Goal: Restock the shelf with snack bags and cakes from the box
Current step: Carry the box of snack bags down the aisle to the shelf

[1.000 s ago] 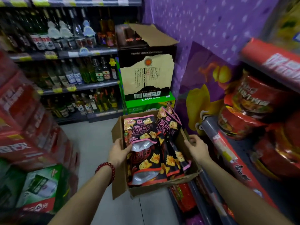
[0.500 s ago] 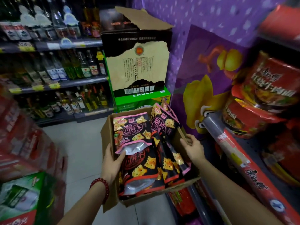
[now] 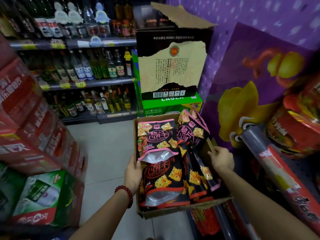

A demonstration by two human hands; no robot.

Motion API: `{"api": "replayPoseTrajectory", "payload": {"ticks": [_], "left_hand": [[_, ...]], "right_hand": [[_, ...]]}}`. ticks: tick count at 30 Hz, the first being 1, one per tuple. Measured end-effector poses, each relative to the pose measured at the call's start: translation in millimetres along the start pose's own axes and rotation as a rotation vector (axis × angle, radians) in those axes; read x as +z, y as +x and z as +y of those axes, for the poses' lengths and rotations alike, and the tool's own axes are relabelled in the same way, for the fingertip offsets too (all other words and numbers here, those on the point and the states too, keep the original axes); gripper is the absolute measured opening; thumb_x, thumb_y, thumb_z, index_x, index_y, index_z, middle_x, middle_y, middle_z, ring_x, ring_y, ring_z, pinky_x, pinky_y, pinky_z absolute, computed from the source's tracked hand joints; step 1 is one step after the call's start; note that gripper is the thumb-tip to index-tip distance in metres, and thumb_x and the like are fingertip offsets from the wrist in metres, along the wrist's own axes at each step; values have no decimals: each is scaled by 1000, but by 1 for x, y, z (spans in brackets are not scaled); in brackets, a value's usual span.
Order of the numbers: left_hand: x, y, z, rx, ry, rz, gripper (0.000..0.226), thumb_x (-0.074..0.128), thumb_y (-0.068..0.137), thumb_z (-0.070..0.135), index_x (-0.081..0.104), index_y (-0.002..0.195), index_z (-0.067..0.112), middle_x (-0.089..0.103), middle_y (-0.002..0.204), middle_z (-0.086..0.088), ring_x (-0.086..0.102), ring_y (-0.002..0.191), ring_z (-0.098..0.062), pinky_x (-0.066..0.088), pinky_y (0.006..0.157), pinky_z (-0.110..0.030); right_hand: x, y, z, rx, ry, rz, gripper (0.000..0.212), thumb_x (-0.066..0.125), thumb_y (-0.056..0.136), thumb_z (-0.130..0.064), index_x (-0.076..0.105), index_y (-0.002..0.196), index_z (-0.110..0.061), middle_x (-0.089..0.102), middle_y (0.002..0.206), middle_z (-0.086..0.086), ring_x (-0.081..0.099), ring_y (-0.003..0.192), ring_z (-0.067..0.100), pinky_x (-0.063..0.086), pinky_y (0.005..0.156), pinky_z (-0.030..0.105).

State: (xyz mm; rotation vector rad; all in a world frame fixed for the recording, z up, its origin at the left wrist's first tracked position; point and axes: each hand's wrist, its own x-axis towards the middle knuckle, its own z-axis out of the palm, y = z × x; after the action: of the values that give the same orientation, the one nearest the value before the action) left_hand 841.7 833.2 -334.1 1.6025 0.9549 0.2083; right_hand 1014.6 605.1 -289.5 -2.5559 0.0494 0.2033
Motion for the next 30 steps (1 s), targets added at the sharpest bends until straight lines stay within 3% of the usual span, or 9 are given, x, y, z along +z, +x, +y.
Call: {"api": "replayPoseTrajectory", "payload": {"ticks": [18,24,30], "left_hand": [[-106,-24,66,31,38,-1,35,38,101,22,50,134,24,61,125,-3,56,117,-26,45,102,-47],[-144,-13,83,105,-11,-111,36,36,102,12,49,135,11,59,127,-8,54,120,-25,42,105,-43],[-182,-2,90,118,16,-290,39,32,103,18,43,141,18,57,130,-8,54,120,-26,45,103,-45]], "right_hand": [[-55,-81,-83,55,104,21,27,64,88,-20,69,114,-15,71,104,15,64,100,35,50,78,35],[-47,-113,-112,97,86,92,29,65,85,-25,69,113,-20,70,109,15,62,105,37,50,83,38],[-33,-165,-121,224,93,208,29,64,88,-24,69,115,-18,69,111,13,59,110,35,48,84,35]]}}
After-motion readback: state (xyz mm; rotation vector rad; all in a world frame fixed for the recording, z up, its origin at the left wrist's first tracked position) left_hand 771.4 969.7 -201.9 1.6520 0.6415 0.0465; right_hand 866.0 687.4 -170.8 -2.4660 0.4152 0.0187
